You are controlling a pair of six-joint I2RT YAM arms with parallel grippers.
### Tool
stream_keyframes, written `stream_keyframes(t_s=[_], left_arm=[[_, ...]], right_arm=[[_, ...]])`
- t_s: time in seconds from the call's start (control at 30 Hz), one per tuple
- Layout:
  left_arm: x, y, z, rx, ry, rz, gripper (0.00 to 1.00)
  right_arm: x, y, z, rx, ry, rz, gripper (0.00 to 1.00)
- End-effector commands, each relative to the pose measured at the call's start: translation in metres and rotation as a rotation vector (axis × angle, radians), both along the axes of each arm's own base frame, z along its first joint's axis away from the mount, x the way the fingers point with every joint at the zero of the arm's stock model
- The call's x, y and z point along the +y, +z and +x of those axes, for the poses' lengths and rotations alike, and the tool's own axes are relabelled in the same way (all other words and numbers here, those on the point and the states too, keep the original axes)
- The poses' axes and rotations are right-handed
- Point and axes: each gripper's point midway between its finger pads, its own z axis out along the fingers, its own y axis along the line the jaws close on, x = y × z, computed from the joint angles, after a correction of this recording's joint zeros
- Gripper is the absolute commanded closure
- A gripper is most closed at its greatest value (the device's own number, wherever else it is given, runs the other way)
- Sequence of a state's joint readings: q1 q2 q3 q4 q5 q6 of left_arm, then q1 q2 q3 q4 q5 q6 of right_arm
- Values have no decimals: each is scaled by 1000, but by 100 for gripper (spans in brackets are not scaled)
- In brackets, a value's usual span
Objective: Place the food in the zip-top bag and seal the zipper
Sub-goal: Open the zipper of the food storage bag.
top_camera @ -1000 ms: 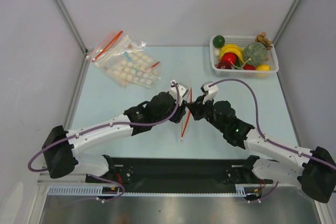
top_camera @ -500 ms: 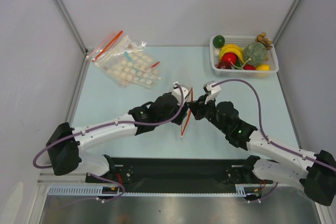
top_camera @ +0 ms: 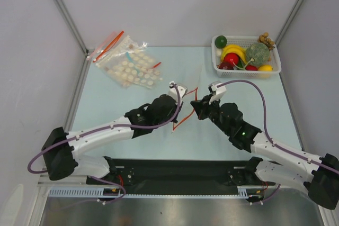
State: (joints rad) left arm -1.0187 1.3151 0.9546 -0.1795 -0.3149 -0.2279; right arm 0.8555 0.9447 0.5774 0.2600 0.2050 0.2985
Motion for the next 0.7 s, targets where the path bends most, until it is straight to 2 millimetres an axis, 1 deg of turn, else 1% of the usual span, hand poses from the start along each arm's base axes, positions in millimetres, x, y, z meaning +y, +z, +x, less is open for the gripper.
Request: stream_keyframes(t_s=[0.0,0.03,0.07,0.13,0.2,0.23,0.27,0.3,0.43,0.47,0.53,0.57,0.63,0.67], left_arm=[[20,34,8,-102,102,-76,100],[25,33,9,-112,121,-80,100],[36,43,11,-142,167,-102,100],[47,51,12,-168,211,-126,100],[63,60,13,-204,272,-148,100],[68,60,13,-215,290,-152,100],[74,66,13,-230,305,-166,100],[77,67,14,-243,318,-166,100],[80,66,16,-253,332,-147,100],[80,68,16,-255,334,-145,100],[77,65,17,-245,324,-133,100],[75,64,16,-243,311,-132,100],[67,65,15,-239,276,-148,100],[62,65,13,-231,242,-154,100]], right_arm=[[-6,8,10,-3,-73,8,100],[-7,6,10,2,-79,5,100],[-8,6,11,5,-87,6,100],[-15,3,15,16,-131,-5,100],[-22,2,20,26,-185,-9,99],[-26,-1,22,38,-203,-15,99],[-28,-2,22,42,-210,-14,97],[-29,-2,23,45,-215,-11,96],[-35,-5,26,58,-252,-18,89],[-41,-6,30,61,-293,-20,85],[-46,-7,30,67,-314,-26,75],[-46,-7,30,67,-312,-27,68],[-40,-4,28,55,-275,-17,61],[-38,-5,27,55,-265,-16,54]])
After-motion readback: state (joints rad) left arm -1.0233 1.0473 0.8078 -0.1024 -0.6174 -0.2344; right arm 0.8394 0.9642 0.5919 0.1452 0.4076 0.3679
